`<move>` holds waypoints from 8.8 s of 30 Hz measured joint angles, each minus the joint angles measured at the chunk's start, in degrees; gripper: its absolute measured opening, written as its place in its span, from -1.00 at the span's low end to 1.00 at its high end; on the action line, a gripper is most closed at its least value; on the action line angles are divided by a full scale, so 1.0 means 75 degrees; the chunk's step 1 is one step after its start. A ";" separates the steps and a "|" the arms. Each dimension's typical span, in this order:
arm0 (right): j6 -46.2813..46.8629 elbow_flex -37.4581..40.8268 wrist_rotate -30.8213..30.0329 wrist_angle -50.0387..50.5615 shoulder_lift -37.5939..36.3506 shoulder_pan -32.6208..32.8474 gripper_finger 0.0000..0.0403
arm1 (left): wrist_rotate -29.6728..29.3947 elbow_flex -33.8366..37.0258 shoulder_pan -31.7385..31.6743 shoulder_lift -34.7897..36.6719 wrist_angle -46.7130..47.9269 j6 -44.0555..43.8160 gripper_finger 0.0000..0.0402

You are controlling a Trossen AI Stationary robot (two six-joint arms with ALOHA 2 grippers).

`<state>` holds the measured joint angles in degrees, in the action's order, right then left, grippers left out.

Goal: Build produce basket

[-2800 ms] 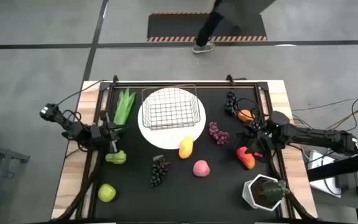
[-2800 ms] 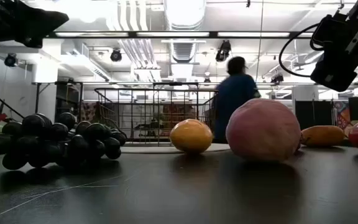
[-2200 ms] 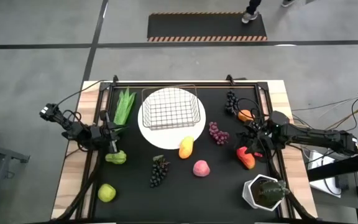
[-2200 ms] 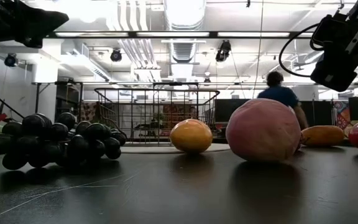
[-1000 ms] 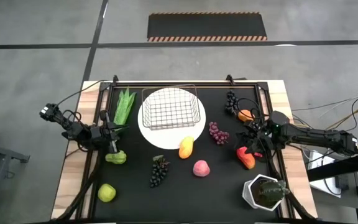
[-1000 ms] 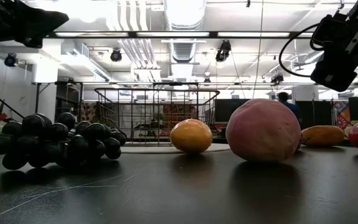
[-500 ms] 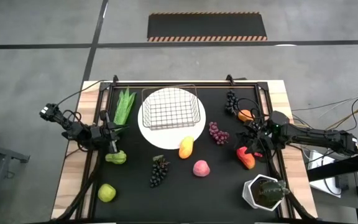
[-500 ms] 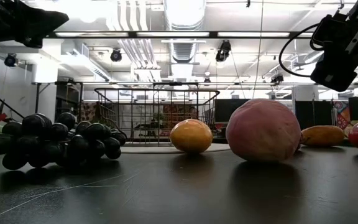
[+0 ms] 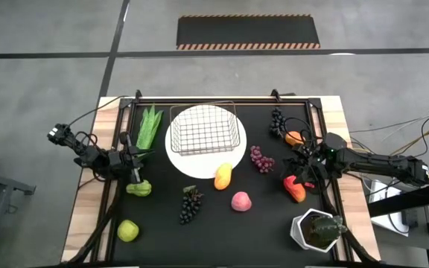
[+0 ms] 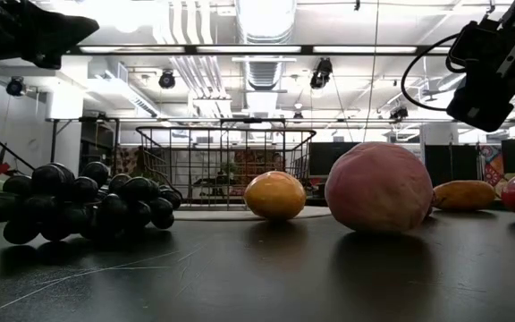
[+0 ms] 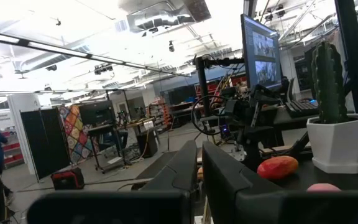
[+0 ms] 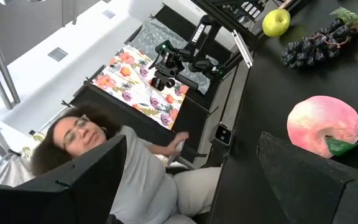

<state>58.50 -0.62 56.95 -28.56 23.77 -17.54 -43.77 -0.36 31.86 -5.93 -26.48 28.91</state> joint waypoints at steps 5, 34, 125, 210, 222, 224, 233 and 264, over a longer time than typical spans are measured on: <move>0.0002 0.0001 -0.0001 0.0001 0.0000 0.0001 0.74 | 0.0000 0.0002 0.0000 0.0001 0.0000 0.0000 -0.96; -0.6322 -0.0528 -0.1487 -0.0628 0.0345 0.0003 0.74 | 0.1966 0.0003 0.0000 -0.0680 -0.2465 -0.2623 -0.96; -0.3050 -0.5423 -0.8993 0.7410 0.4487 0.1983 0.62 | 0.2168 0.0000 0.0000 -0.1387 -0.4013 0.0204 -0.96; -0.7199 -0.9215 -0.8273 0.5473 0.5277 0.1935 -0.96 | 0.2167 -0.0001 -0.0002 -0.1384 -0.4028 0.0272 -0.96; -0.7898 -1.0086 -0.9608 0.4826 0.7550 0.1206 -0.96 | 0.2168 0.0000 -0.0003 -0.1384 -0.4016 0.0271 -0.96; -0.7842 -1.0213 -0.9608 0.4858 0.7884 0.0997 -0.96 | 0.2165 0.0000 -0.0003 -0.1384 -0.4016 0.0271 -0.96; -0.7633 -1.0431 -0.9609 0.4919 0.9049 0.0232 -0.96 | 0.2133 -0.0003 -0.0002 -0.1384 -0.4013 0.0271 -0.96; -0.7505 -1.0494 -0.9931 0.5606 0.9551 -0.0588 -0.40 | 0.1950 0.0000 0.0000 -0.1403 -0.4005 0.0209 -0.96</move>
<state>2.21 -79.33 -17.53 13.49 95.40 -21.95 -29.15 -0.36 31.86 -16.46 -56.52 30.48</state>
